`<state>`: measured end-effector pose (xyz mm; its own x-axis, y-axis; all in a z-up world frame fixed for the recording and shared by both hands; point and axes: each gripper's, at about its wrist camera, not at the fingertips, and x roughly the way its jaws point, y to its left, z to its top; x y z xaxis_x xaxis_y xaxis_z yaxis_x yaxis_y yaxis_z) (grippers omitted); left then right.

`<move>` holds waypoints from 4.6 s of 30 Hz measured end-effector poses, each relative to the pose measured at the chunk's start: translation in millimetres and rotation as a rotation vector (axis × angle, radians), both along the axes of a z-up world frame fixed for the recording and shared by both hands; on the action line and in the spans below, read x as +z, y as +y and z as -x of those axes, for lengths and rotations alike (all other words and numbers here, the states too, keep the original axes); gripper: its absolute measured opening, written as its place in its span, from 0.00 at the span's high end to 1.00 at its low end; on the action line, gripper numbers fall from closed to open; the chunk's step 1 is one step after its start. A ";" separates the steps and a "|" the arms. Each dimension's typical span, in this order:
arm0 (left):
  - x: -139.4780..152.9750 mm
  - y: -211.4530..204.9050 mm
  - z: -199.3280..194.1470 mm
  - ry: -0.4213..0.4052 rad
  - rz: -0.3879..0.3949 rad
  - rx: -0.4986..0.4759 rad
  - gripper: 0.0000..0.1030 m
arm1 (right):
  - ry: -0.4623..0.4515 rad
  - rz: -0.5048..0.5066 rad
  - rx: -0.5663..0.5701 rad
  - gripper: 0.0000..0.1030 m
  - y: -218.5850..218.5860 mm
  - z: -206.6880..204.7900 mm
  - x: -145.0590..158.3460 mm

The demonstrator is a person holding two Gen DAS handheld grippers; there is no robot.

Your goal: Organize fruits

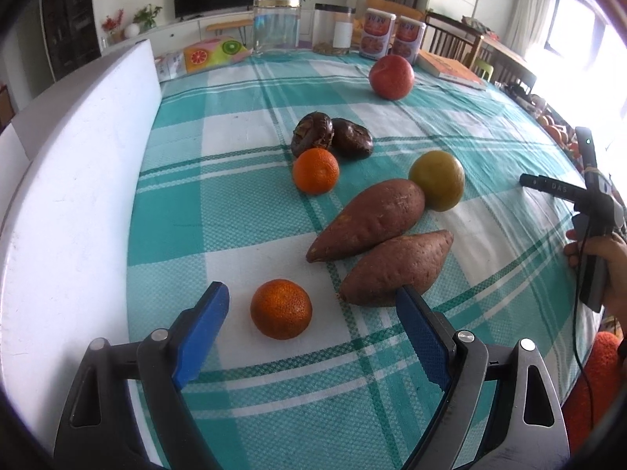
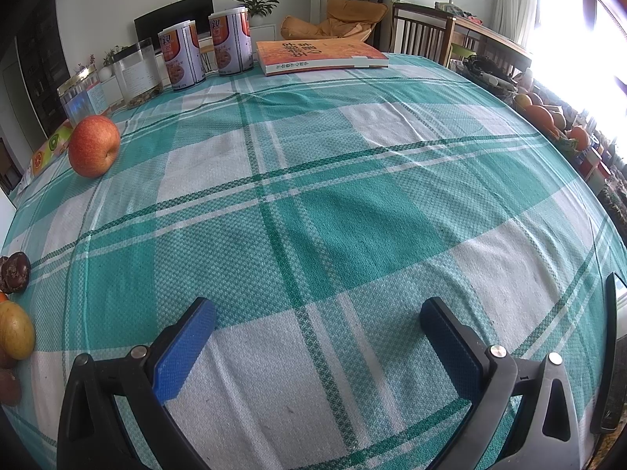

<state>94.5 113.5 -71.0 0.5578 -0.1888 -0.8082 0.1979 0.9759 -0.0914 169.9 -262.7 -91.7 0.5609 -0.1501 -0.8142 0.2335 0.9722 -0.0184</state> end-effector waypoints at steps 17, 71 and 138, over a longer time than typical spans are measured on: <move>2.7 3.0 15.0 -0.026 0.011 -0.037 0.50 | -0.168 -0.315 0.269 0.00 60.6 86.9 33.3; 137.5 104.5 112.4 -0.133 0.319 0.105 0.72 | 0.142 -0.425 0.914 0.61 316.3 93.4 77.7; 2.1 -62.7 -45.8 -0.005 -0.099 -0.094 0.16 | -0.088 -0.189 0.142 0.00 107.8 98.0 -0.8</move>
